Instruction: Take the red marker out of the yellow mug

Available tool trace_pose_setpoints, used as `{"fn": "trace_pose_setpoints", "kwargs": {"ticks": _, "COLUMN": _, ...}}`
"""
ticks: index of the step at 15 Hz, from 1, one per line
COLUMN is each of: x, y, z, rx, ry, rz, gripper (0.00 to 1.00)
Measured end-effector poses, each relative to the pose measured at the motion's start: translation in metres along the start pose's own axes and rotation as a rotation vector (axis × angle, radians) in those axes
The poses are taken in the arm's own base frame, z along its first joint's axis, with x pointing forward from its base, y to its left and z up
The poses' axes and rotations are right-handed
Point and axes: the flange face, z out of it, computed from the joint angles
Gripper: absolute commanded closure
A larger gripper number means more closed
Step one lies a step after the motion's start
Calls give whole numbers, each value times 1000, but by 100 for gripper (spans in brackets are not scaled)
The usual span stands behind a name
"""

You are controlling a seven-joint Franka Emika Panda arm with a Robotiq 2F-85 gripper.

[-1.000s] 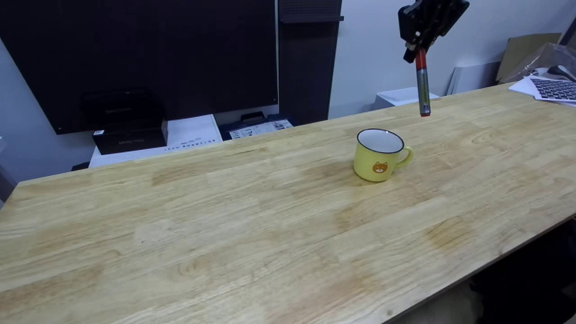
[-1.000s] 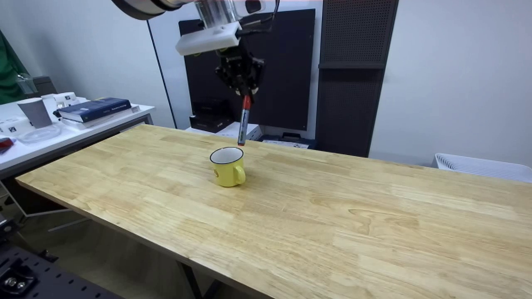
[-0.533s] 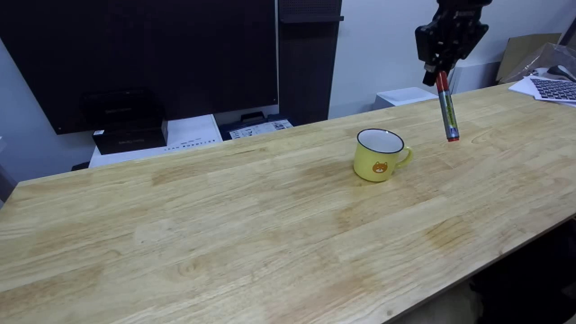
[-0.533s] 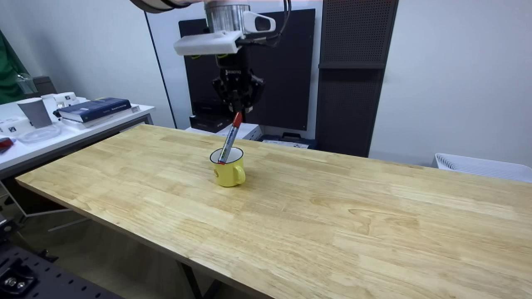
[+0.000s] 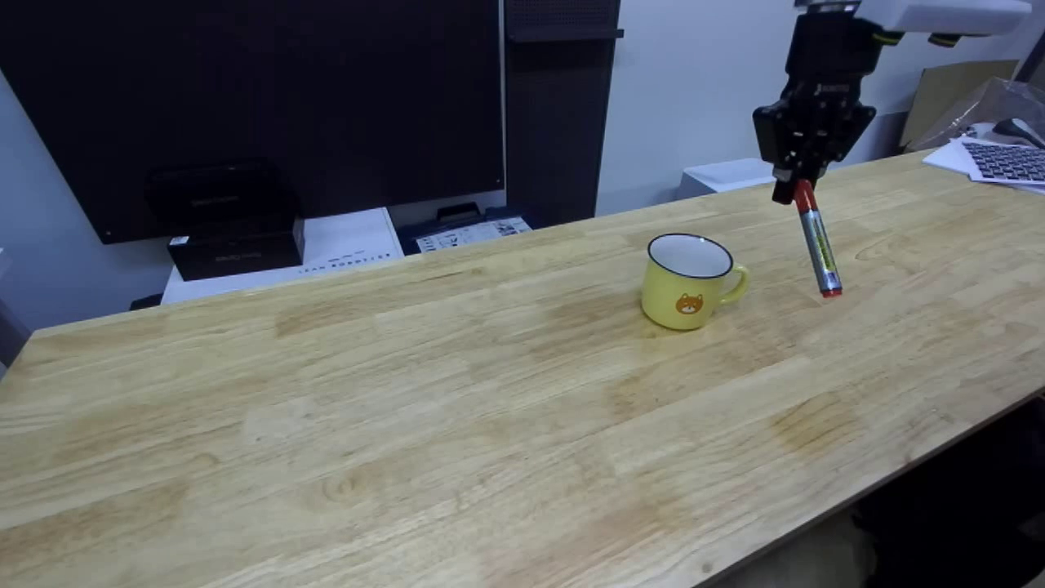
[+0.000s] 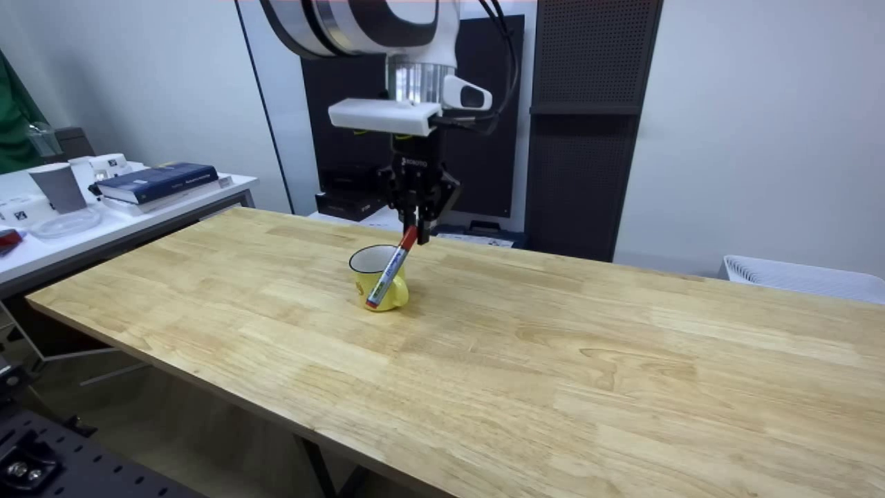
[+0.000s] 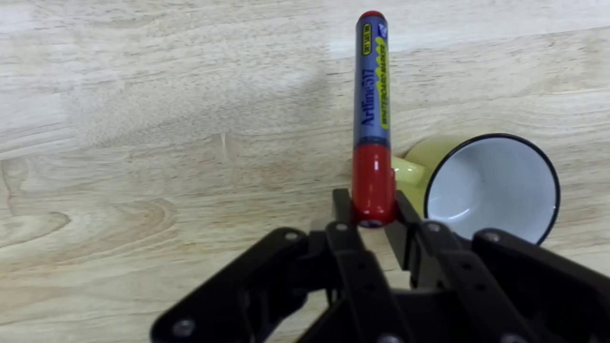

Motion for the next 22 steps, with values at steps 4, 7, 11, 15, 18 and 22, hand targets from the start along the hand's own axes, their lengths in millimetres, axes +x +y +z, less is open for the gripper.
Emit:
{"fn": "trace_pose_setpoints", "kwargs": {"ticks": 4, "x": 12, "y": 20, "z": 31, "rx": 41, "ry": -51, "rz": 24, "gripper": 94}}
{"fn": "trace_pose_setpoints", "kwargs": {"ticks": 7, "x": 24, "y": 31, "z": 47, "rx": 64, "ry": -59, "rz": 33, "gripper": 94}}
{"fn": "trace_pose_setpoints", "kwargs": {"ticks": 11, "x": 44, "y": 37, "z": 62, "rx": 84, "ry": -52, "rz": 35, "gripper": 94}}
{"fn": "trace_pose_setpoints", "kwargs": {"ticks": 15, "x": 64, "y": 34, "z": 82, "rx": 97, "ry": -54, "rz": 34, "gripper": 94}}
{"fn": "trace_pose_setpoints", "kwargs": {"ticks": 18, "x": 79, "y": 31, "z": 97, "rx": 101, "ry": -58, "rz": 27, "gripper": 51}}
{"fn": "trace_pose_setpoints", "kwargs": {"ticks": 22, "x": 97, "y": 28, "z": 102, "rx": 103, "ry": -38, "rz": 19, "gripper": 36}}
